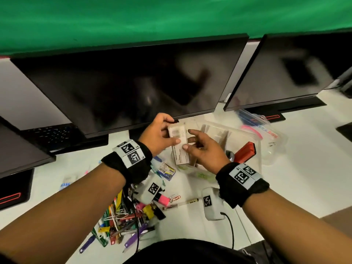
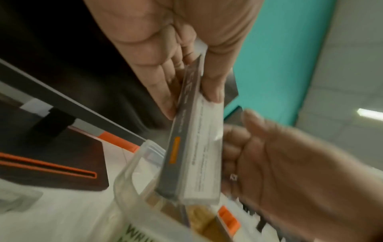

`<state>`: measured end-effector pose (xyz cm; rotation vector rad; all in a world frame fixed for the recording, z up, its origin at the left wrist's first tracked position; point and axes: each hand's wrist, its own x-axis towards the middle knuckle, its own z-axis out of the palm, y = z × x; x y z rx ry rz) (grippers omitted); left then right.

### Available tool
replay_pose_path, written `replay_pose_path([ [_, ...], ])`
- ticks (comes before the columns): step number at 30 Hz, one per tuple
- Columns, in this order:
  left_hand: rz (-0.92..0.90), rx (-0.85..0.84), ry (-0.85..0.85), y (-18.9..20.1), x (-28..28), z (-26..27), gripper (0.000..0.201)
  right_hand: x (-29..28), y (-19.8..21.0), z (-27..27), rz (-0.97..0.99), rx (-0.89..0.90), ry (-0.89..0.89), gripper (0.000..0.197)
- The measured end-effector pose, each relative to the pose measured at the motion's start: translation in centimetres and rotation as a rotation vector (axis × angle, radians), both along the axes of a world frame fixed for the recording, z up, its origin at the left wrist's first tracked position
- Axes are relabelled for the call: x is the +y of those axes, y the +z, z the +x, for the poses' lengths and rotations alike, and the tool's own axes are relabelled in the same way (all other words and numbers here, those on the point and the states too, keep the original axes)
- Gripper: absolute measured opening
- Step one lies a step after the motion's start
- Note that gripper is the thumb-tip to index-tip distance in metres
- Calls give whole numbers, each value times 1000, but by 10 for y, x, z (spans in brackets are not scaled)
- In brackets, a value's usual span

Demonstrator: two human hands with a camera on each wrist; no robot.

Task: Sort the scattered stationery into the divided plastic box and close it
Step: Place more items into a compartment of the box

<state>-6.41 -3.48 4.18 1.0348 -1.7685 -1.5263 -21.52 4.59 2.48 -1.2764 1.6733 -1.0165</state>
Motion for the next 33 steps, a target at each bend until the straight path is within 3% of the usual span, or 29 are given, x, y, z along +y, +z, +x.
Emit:
replay_pose_path([
  [3, -33, -87, -133, -2, 7, -21, 67, 4, 13, -15, -82, 52, -48, 45],
  [7, -98, -134, -150, -1, 10, -43, 80, 12, 37, -41, -94, 155, -68, 26],
  [10, -293, -378, -217, -6, 7, -46, 68, 17, 47, -71, -108, 227, -238, 21],
  [13, -560, -707, -406, -17, 1, -36, 46, 26, 45, -101, 28, 523, -326, 23],
  [17, -539, -900, -551, -30, 2, -26, 26, 39, 23, -115, 266, 784, -263, 39],
  [24, -481, -889, -534, -32, 6, -21, 19, 30, -14, -112, 482, 945, -57, 33],
  [30, -429, -864, -494, -32, 10, -17, 19, 18, -5, -110, 683, 1009, 44, 60],
  [33, -416, -849, -480, -31, 11, -17, 19, 17, 0, -111, 779, 1045, 67, 57],
])
